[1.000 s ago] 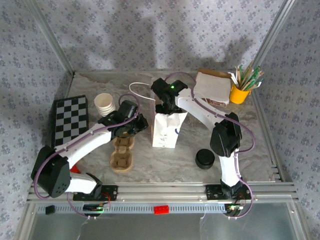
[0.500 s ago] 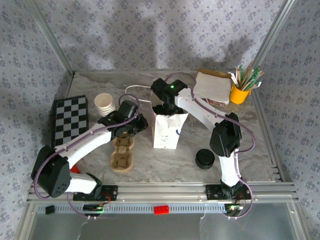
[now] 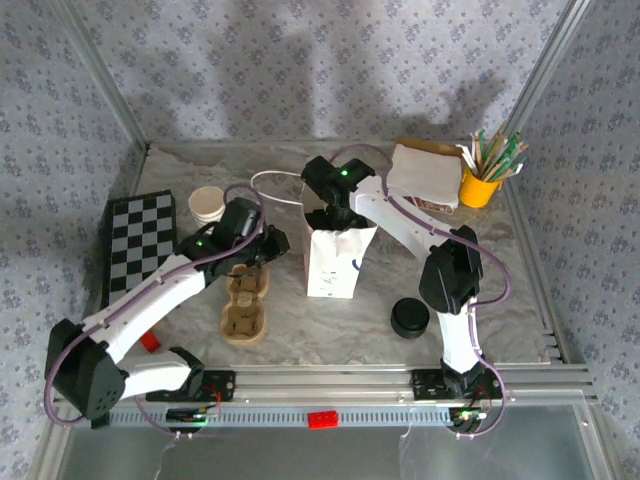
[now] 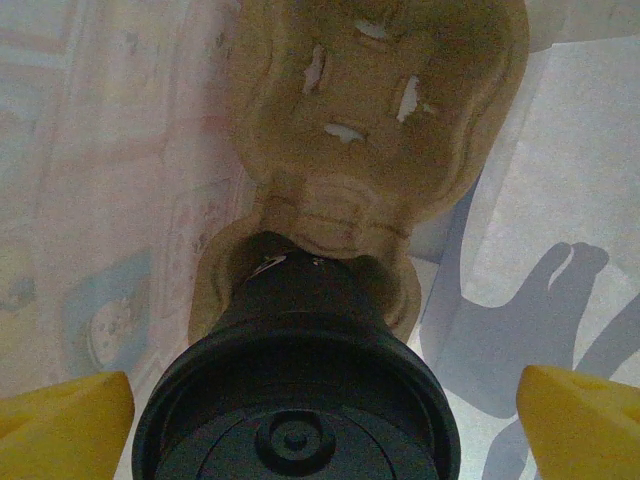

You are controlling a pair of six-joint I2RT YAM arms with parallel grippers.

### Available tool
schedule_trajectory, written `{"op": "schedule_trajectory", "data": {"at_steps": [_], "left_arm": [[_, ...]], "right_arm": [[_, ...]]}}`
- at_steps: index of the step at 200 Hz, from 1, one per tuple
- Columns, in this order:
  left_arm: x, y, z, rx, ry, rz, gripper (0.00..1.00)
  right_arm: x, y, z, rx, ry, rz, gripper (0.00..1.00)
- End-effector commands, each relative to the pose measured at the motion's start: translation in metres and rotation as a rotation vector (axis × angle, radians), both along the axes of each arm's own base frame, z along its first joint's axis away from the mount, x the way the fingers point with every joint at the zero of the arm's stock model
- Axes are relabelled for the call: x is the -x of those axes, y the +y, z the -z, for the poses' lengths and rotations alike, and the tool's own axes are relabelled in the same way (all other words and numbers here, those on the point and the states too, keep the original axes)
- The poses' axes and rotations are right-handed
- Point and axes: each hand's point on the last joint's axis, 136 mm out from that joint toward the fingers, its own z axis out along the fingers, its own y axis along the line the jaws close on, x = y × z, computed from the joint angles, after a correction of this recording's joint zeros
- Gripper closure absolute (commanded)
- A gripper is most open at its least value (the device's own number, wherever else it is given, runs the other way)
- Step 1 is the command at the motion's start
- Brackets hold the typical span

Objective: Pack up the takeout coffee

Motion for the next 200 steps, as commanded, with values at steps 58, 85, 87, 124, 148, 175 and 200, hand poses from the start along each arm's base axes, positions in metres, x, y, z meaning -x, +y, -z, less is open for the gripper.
{"op": "schedule_trajectory", "data": {"at_steps": [58, 85, 87, 124, 148, 175, 200], "left_arm": [[0.023, 0.029, -0.052, -0.015, -0.097, 0.008, 0.74], [0.029, 0.029, -0.071, 0.032, -0.137, 0.021, 0.69], [0.029, 0.028, -0.074, 0.039, -0.142, 0.022, 0.68], [0.032, 0.013, -0.104, 0.132, -0.193, 0.068, 0.63], [0.031, -0.001, -0.128, 0.175, -0.243, 0.107, 0.57], [0.030, -0.018, -0.147, 0.197, -0.280, 0.153, 0.49], [0.026, -0.032, -0.154, 0.207, -0.291, 0.183, 0.43]], "right_arm": [[0.002, -0.002, -0.005, 0.039, -0.008, 0.004, 0.00], [0.002, -0.002, -0.007, 0.044, -0.012, 0.003, 0.00], [0.002, -0.002, -0.007, 0.043, -0.013, 0.003, 0.00], [0.002, -0.002, -0.010, 0.047, -0.018, -0.001, 0.00], [0.002, -0.002, -0.011, 0.049, -0.021, 0.001, 0.00], [0.002, -0.002, -0.013, 0.052, -0.026, 0.001, 0.00], [0.002, -0.002, -0.014, 0.053, -0.026, -0.001, 0.00]]}}
